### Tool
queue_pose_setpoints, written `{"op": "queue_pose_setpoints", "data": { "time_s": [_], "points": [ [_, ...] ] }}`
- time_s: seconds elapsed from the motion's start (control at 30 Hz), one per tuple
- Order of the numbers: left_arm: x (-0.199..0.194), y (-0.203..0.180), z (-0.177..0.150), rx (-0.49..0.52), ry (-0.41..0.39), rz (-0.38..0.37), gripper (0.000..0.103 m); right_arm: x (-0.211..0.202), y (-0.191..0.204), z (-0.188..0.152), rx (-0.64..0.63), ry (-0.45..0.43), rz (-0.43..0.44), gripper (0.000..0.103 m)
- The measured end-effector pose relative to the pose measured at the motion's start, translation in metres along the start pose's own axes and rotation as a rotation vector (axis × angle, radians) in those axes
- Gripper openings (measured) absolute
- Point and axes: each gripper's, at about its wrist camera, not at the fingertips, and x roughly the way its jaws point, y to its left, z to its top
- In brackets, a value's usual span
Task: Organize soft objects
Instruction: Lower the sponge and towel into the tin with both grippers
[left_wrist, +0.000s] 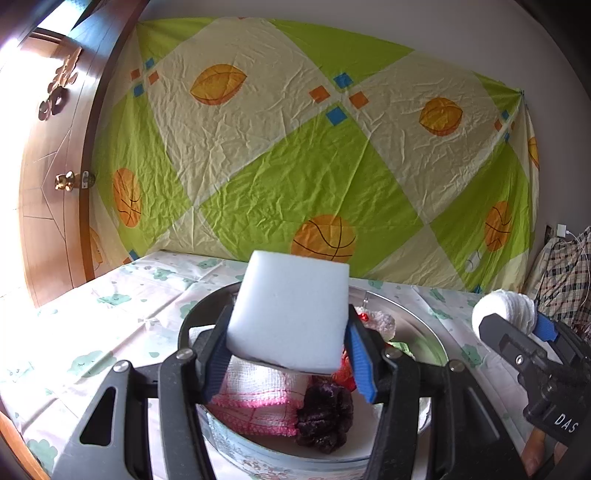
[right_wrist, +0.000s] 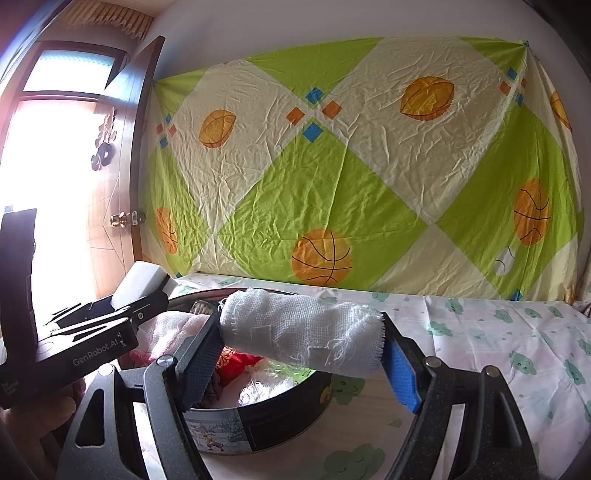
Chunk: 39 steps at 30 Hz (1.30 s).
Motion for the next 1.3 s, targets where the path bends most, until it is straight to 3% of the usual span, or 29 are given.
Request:
{"op": "queue_pose_setpoints", "data": {
  "time_s": [0.43,0.9,1.3],
  "points": [
    [0.012,0.006,0.005,0.027,0.051,0.008,0.055,0.012,-0.003,0.004,0.009,0.016,0.012,0.081],
    [0.028,0.005,0.023,0.098,0.141,-0.008,0.055,0.029,-0.004,0.037,-0.005,0.034,0.046,0.081],
    [0.06,0.012,0.043,0.142,0.246,-0.001,0.056,0.085,-0.003,0.06,0.003,0.175,0.105,0.081]
  ]
}}
